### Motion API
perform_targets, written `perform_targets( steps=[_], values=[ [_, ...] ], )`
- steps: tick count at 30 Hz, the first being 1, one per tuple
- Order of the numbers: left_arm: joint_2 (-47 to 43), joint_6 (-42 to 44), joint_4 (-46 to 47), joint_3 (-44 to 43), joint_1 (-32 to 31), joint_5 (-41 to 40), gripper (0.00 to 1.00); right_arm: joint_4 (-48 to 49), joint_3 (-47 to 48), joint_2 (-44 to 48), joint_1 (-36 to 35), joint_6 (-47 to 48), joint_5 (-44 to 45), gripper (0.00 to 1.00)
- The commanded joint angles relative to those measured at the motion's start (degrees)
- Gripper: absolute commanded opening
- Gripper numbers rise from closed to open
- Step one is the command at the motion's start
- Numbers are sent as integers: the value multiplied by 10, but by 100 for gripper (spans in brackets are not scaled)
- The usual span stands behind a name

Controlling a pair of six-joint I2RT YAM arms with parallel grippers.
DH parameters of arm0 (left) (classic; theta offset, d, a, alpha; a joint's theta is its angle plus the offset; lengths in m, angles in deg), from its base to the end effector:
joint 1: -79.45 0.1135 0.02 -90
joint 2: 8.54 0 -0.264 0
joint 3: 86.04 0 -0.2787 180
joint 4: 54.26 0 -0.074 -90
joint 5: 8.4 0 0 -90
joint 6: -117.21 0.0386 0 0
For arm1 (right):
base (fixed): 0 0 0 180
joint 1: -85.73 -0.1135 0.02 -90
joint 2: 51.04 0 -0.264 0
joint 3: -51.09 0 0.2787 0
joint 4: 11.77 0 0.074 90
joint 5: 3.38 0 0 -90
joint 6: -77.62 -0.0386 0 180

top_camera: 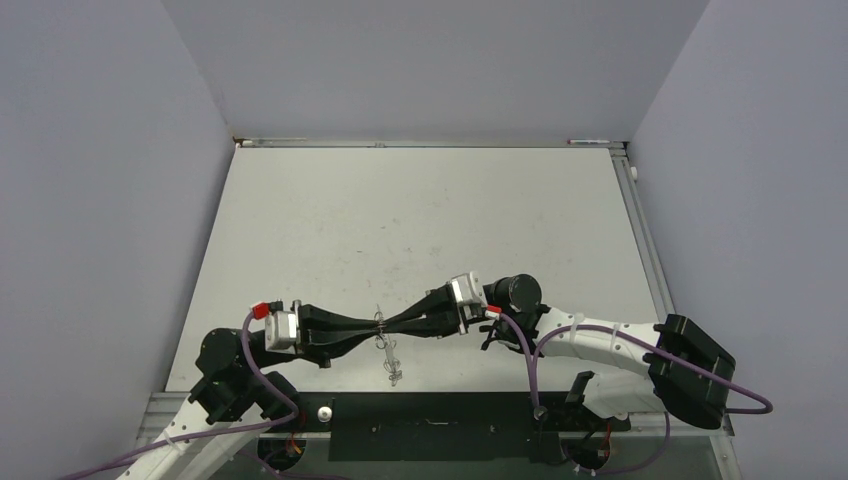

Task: Put the keys on the keyring

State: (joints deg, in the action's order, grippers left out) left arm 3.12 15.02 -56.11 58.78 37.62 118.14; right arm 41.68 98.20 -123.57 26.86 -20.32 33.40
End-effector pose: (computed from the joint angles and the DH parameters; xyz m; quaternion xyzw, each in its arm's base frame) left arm 0.0701 -0.0935 0.3169 0.3872 0.4492 -0.5137 0.6201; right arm 0.1174 0.2541 0.2913 -0.5446 0.2505 0.6145 0.5129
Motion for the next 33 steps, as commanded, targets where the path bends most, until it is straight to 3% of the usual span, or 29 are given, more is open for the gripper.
perform_targets(
  steps=[1,6,12,15,17,21,27,33],
  values=[
    [10,9,4,-2,3,5,7,51,34,-4,-10,6,-1,5],
    [7,22,-8,-5,3,0,0,58,40,-14,-14,3,0,5],
    [0,48,-42,-21,3,-24,0,62,42,-25,-18,3,7,5],
    [0,72,-79,-39,4,-55,0,35,40,-21,-18,17,15,16],
    [-2,78,-90,-44,3,-67,0,-8,42,-9,-18,38,24,27],
    [-8,84,-95,-45,3,-79,0,-140,48,37,-17,123,66,39],
    [-9,86,-95,-43,4,-88,0,-328,66,112,-15,226,118,42],
    [6,87,-99,-45,4,-86,0,-523,137,121,-21,311,162,42]
  ],
)
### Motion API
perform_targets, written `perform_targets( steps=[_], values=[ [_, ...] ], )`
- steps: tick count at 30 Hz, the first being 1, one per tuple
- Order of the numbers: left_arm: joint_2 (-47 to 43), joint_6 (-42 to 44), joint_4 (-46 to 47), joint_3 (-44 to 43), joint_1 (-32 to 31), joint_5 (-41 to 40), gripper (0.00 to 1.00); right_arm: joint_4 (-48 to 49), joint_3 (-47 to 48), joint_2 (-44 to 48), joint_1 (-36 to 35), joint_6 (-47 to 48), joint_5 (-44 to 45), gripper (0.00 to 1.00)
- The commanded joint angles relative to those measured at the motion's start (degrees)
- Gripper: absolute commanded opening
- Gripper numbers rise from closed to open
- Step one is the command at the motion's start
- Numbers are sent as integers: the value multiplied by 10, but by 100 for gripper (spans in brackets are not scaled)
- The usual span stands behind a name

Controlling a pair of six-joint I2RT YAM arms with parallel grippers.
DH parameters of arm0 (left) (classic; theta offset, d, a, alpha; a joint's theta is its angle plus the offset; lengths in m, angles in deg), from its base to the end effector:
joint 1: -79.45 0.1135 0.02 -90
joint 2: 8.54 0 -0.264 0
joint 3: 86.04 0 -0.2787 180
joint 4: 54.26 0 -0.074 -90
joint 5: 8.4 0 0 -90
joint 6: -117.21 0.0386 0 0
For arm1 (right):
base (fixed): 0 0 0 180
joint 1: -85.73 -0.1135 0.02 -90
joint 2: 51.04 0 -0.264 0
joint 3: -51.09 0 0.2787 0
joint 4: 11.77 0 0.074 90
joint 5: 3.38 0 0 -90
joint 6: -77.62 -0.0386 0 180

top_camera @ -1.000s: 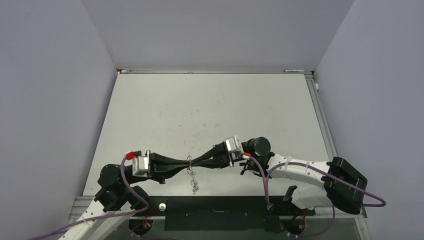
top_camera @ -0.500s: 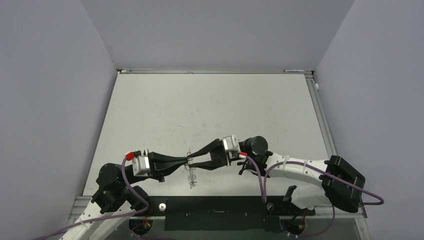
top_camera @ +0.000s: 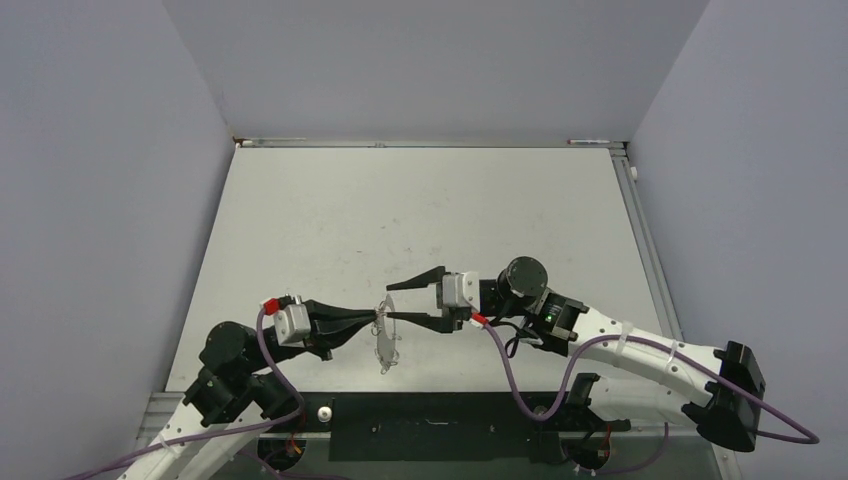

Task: Put the keys on the keyring

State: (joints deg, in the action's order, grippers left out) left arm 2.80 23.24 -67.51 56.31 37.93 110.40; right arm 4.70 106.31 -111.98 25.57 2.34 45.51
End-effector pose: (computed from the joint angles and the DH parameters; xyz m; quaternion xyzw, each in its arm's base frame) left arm 0.0745 -0.0908 0.3133 0.3783 0.5078 -0.4359 0.6395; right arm 0.1125 0.2471 0.3357 -0.5778 0.3097 0.4851 0.5788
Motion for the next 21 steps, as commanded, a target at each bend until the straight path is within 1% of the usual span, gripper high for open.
perform_targets(
  steps=[1,5,12,21],
  values=[
    [11,4,15,-20,1,-8,0,-181,68,2,-9,97,45,41],
    [13,1,15,-19,1,-15,0,-250,104,-9,-12,126,46,42],
    [26,0,9,-23,1,-29,0,-308,142,-33,-16,131,21,40],
    [33,-3,0,-23,1,-34,0,-300,150,-54,-25,134,16,38]
  ],
)
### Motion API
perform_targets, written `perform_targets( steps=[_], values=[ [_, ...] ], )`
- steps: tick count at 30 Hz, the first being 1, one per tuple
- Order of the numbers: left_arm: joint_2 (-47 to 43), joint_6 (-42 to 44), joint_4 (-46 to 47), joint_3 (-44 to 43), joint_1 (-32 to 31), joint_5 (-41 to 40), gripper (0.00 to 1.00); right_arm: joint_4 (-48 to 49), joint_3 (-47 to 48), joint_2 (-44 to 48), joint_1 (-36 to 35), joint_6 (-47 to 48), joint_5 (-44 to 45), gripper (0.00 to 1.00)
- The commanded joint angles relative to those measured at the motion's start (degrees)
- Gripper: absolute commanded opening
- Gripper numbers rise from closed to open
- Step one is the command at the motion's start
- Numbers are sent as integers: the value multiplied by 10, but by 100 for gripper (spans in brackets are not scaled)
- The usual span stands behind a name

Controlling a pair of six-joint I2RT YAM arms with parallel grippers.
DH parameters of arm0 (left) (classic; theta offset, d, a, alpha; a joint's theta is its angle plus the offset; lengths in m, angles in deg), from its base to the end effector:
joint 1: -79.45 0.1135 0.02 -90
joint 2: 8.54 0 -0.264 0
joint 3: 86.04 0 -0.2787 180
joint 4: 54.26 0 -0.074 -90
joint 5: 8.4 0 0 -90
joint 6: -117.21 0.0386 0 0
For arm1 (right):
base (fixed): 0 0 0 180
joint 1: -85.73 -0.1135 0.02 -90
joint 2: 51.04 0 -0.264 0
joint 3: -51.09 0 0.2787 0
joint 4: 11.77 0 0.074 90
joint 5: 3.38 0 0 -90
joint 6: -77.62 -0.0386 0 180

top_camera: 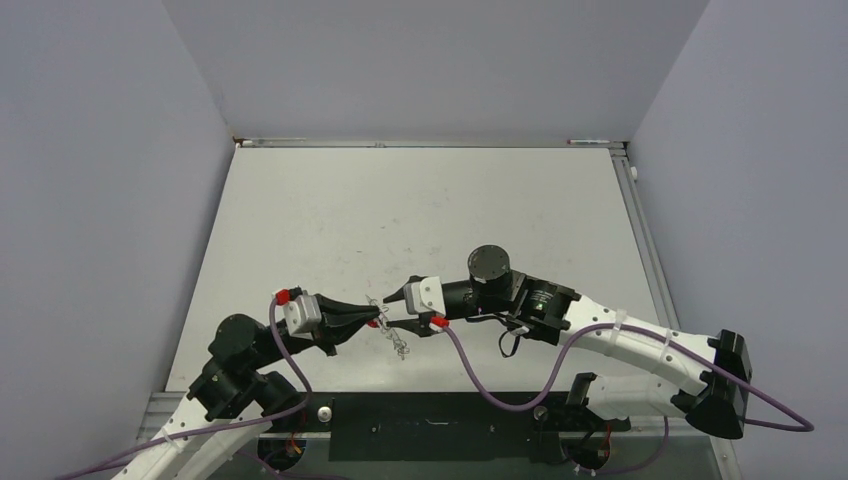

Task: Put the keys on the keyring

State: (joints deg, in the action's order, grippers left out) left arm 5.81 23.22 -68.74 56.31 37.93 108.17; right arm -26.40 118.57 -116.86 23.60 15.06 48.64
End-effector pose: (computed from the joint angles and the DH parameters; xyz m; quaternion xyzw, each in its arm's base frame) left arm 0.0840 -0.0974 0.3058 0.3689 0.5434 -0.4237 0.6237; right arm 0.1156 0.2694 0.3390 -0.6650 0.3824 0.4186 0.4861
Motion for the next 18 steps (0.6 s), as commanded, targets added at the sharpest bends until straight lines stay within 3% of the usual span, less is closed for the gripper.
perform_targets(
  steps=[1,12,18],
  values=[
    [2,-4,5,-23,1,-11,0,11,29,-6,-7,7,-15,38],
    [2,-6,1,-22,1,-12,0,17,35,-13,-7,11,-4,36],
    [1,-7,2,-21,1,-13,0,23,38,-27,-8,11,-1,30]
  ],
)
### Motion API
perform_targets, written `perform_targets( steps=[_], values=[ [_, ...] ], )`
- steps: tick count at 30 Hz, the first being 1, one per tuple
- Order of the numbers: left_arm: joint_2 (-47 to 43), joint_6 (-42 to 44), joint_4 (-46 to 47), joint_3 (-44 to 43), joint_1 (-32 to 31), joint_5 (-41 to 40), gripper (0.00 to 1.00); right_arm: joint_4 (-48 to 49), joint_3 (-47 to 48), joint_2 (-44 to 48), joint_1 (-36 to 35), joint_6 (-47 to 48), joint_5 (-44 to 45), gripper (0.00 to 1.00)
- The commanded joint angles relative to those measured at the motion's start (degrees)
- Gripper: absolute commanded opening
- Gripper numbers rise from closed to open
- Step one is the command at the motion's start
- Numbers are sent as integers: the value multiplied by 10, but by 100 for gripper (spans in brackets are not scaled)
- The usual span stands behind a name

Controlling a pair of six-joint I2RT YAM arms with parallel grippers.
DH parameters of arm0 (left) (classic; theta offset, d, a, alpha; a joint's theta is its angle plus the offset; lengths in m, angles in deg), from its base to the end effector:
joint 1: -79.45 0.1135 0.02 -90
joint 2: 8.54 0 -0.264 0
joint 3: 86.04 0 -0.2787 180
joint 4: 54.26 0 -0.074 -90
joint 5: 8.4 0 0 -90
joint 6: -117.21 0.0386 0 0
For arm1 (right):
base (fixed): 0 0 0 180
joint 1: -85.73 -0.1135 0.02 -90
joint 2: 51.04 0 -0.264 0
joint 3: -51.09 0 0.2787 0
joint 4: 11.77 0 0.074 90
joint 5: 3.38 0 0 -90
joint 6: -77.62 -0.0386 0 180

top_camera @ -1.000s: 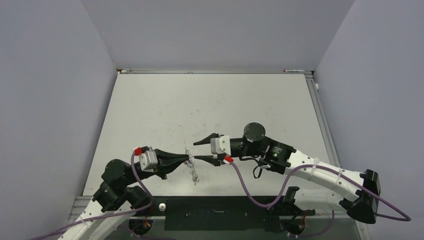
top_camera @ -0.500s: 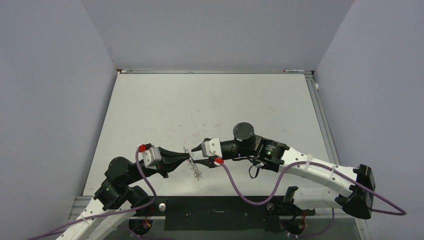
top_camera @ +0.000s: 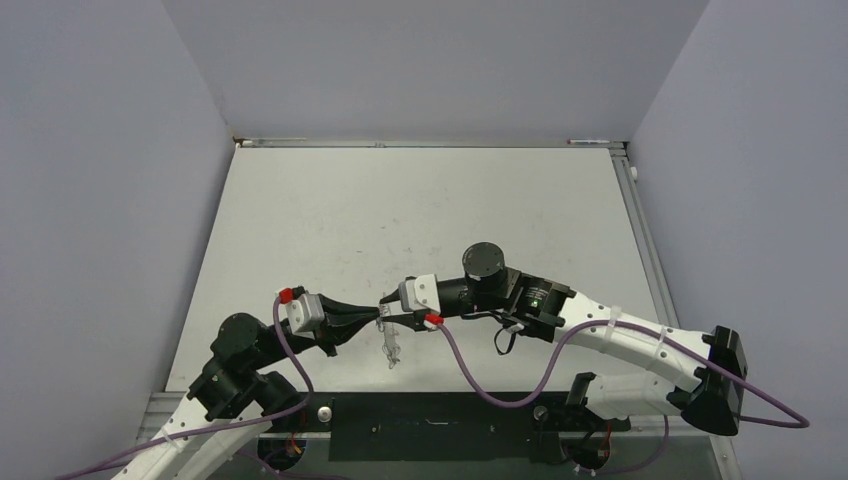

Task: Put the keys on the keyring

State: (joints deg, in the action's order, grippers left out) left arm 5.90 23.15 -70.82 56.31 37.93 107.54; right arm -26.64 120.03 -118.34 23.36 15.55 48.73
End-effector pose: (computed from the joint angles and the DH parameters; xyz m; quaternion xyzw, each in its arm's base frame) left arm 0.0850 -0.0978 0.3018 0.3668 0.5598 -0.4195 0.6132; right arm 0.1174 0.2754 0.3411 -0.6678 0.3799 0.4169 0.4856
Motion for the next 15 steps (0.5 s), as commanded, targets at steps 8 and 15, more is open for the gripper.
perform_targets(
  steps=[8,15],
  values=[
    [2,-6,23,-21,1,-5,0,48,24,-20,-5,-2,0,26],
    [2,-6,23,-21,1,-6,0,52,23,-19,-5,-2,4,22]
  ],
)
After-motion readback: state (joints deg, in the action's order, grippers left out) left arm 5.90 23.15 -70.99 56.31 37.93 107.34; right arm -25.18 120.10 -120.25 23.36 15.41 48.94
